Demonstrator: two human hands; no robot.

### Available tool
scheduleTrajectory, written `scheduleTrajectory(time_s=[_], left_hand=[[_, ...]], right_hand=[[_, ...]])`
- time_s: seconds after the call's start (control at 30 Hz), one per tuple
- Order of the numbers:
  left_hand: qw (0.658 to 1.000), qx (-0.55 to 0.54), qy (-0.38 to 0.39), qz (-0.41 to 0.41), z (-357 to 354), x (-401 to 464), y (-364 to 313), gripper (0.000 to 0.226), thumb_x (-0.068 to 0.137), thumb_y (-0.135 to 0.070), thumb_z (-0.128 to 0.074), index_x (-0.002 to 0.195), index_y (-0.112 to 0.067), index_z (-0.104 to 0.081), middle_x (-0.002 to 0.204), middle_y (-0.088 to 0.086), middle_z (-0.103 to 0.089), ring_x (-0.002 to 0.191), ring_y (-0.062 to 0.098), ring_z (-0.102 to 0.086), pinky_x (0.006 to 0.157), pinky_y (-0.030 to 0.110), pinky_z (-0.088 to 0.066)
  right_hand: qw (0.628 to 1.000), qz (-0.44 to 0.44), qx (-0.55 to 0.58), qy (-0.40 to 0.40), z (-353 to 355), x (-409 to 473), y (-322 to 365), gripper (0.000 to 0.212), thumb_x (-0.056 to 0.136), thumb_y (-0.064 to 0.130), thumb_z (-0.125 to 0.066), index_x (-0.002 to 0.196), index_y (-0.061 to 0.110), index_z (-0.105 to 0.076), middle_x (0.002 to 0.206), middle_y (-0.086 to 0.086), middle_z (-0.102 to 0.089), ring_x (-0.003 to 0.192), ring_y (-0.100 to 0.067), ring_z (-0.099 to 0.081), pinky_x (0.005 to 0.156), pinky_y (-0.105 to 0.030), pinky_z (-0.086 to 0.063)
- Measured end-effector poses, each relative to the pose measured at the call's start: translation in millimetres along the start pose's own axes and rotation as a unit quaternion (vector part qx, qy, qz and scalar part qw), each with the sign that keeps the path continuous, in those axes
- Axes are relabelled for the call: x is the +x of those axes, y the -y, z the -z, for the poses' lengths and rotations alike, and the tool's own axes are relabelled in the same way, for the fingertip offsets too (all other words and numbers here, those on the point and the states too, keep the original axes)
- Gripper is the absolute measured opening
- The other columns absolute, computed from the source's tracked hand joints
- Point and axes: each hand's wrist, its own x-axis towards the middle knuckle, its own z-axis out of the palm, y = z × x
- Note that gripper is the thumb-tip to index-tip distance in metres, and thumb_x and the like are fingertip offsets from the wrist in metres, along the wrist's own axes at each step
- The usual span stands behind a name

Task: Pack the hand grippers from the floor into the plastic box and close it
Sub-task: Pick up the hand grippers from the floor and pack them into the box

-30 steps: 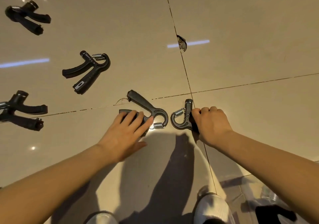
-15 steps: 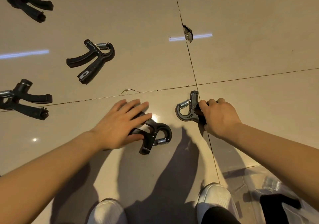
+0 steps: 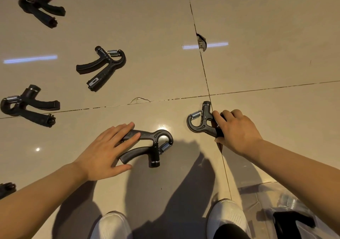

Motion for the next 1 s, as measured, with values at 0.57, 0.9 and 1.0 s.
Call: scheduleTrajectory(time_s=[0.57,0.9,1.0], left_hand=[[0.992,0.087,-0.069,-0.067,63,2,-43,0.062,0.087,-0.057,-0.045,0.136,-0.020,-0.049,0.136,0.013,-0.048,0.103,0.037,-0.048,0.085,0.045,-0.049],[0.985,0.113,-0.123,-0.049,119,-5,-97,0.061,0.088,-0.057,-0.036,0.134,-0.020,-0.049,0.121,0.011,-0.055,0.099,0.032,-0.053,0.088,0.037,-0.044],[0.985,0.079,-0.155,-0.004,146,-26,-111,0.065,0.088,-0.065,-0.031,0.137,-0.024,-0.044,0.118,0.007,-0.053,0.102,0.027,-0.053,0.081,0.038,-0.053]], right_hand=[[0.999,0.031,-0.012,0.025,4,-28,-4,0.103,0.072,0.062,-0.060,0.147,0.021,-0.003,0.132,-0.007,-0.037,0.119,-0.028,-0.037,0.096,-0.038,-0.033],[0.981,0.058,0.142,-0.114,80,-79,38,0.059,0.075,0.064,-0.049,0.119,0.024,-0.052,0.106,-0.003,-0.049,0.102,-0.020,-0.043,0.077,-0.028,-0.035],[0.976,0.074,0.140,-0.151,114,-110,39,0.057,0.072,0.066,-0.053,0.106,0.020,-0.055,0.095,0.000,-0.049,0.096,-0.020,-0.048,0.069,-0.028,-0.032]])
